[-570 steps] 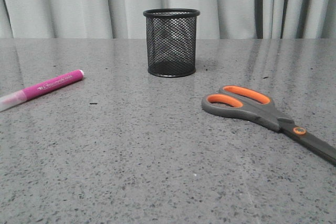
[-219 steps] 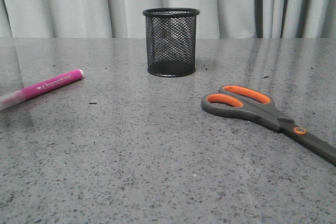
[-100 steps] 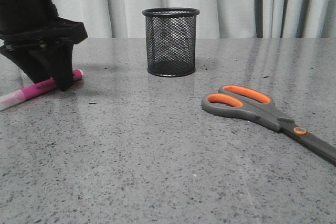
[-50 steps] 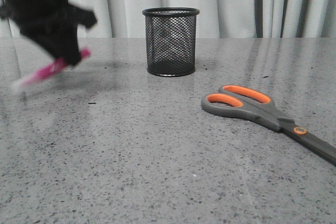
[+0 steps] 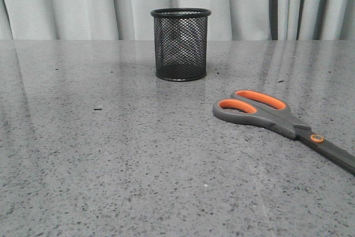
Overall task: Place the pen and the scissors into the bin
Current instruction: 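Lift the pink highlighter upright with the left gripper over the mesh cup, then lower the highlighter into the mesh cup and open the left gripper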
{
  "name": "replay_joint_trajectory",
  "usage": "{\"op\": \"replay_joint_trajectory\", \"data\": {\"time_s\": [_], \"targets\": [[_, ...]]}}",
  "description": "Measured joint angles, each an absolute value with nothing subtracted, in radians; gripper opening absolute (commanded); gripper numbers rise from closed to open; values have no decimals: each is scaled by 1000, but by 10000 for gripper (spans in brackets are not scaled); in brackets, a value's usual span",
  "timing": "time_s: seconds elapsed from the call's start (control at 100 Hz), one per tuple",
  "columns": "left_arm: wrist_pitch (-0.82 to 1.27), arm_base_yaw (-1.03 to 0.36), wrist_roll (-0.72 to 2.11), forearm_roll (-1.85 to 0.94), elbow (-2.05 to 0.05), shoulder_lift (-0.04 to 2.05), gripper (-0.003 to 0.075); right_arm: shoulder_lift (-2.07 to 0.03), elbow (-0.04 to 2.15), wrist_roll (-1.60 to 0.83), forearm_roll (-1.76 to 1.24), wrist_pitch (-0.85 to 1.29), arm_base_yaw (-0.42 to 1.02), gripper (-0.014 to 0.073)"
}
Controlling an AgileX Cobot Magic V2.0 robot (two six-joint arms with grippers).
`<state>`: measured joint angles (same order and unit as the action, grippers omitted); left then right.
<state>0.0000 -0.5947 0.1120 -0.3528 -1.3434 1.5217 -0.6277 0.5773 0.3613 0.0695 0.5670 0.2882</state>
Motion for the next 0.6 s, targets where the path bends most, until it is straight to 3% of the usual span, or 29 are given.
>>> {"op": "replay_joint_trajectory", "data": {"time_s": [0.27,0.6], "targets": [[-201,-676,114,-355,-1341,1682,-19,-628,577,361,70,558,288,385],[-231,-678,114,-360,-1340,1796,-3,-628,577,361,70,597,288,385]]}}
